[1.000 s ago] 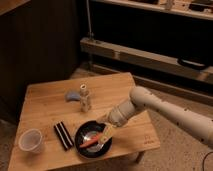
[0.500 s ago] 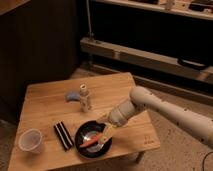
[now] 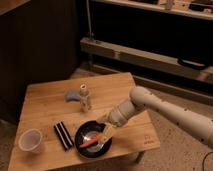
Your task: Place the ceramic cup in the ceramic bowl
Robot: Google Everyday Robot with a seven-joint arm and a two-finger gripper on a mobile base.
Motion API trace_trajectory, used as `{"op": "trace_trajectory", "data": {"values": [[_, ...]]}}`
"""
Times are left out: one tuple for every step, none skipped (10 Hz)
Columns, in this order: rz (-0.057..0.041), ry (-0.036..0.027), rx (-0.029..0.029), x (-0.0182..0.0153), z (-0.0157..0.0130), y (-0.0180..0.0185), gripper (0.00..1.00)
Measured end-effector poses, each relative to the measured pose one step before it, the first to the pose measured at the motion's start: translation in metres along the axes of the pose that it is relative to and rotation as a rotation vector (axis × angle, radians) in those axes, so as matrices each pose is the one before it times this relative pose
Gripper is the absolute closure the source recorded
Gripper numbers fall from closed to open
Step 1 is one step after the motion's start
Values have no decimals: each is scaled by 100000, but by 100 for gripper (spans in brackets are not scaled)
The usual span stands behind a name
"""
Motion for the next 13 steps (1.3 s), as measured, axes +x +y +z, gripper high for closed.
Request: {"op": "trace_trajectory", "data": {"values": [[0,-4,-2,-2,0,0,20],[-5,2,3,1,0,0,20],[3,-2,2,0,-1,-1,20],[0,4,0,-1,0,1,20],[0,0,3,-1,-1,-2,20],[0,-2,5,0,-1,1,20],[1,3,-11,2,4,1,20],[-5,-4,4,1,-1,-1,20],[-481,-9,124,-86,-39,-10,20],[-726,-96,139,-50,-42,-2,20],[-5879,-1504,1330,-819,-450,-537,20],[-6893,923,392,-1050,-57,-433,20],[-8982,2436,601,-1553,114,-812,20]]}}
